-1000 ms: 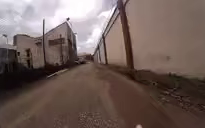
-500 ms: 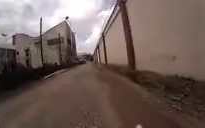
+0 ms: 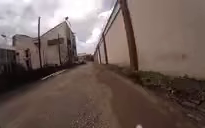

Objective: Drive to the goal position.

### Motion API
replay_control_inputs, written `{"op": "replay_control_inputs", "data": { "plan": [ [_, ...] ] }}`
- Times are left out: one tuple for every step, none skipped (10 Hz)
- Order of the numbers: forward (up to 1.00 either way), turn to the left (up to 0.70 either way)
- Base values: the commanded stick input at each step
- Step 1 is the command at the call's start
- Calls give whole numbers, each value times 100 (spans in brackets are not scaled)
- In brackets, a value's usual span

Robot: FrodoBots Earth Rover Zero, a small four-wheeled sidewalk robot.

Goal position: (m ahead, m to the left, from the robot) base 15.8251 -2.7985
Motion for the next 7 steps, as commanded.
{"op": "replay_control_inputs", "data": {
  "plan": [
    [50, 2],
    [50, 2],
    [50, 2],
    [50, 2],
    [50, 2],
    [50, 2],
    [50, 2]
  ]
}}
